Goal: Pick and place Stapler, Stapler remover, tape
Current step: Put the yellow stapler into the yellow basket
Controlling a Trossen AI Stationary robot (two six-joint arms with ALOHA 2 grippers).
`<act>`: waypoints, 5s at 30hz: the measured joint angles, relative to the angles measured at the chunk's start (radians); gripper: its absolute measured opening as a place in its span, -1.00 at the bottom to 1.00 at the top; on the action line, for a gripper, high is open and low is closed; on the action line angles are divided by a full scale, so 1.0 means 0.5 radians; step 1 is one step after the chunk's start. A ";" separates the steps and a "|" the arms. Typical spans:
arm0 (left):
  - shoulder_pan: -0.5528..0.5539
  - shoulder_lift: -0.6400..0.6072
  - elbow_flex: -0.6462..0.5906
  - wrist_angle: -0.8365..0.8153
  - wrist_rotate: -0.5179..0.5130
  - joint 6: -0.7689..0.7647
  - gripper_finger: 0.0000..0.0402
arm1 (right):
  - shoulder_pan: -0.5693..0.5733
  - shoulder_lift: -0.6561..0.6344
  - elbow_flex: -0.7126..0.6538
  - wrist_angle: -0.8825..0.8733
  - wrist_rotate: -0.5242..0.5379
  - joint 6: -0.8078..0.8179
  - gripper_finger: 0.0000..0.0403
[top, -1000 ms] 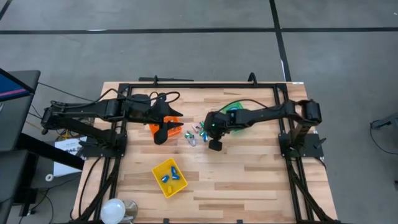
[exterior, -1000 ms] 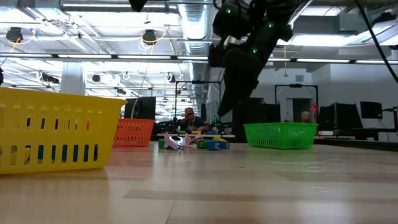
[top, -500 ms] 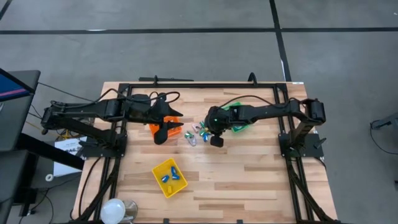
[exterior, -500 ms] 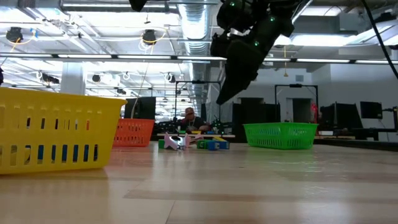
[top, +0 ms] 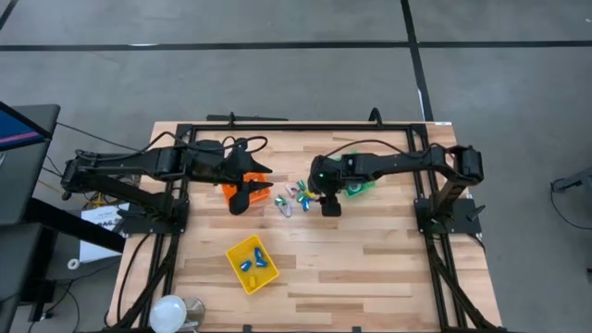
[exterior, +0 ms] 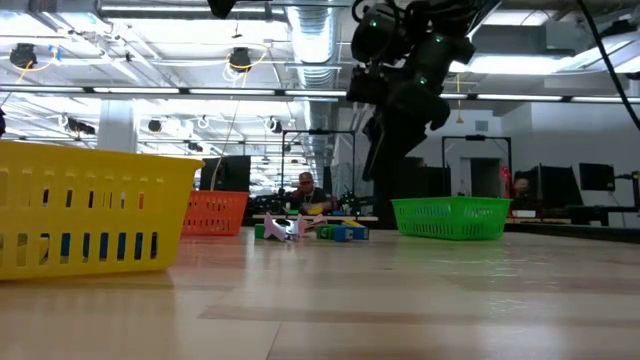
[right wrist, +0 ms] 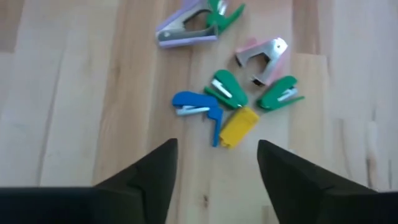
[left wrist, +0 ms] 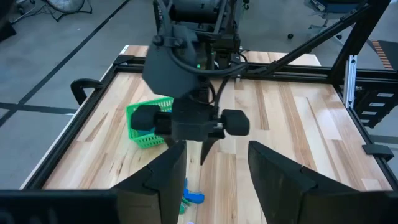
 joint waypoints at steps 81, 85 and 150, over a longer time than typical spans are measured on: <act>0.000 0.001 0.001 0.049 -0.061 -0.002 -0.19 | -0.136 -0.017 0.266 0.074 0.010 0.374 -0.70; 0.000 0.001 0.001 0.056 -0.061 -0.002 -0.19 | -0.136 -0.133 0.266 0.077 0.010 0.374 -0.70; -0.001 0.461 0.000 1.640 0.108 -0.061 0.40 | 0.261 -0.883 0.268 1.012 -0.022 0.480 -0.70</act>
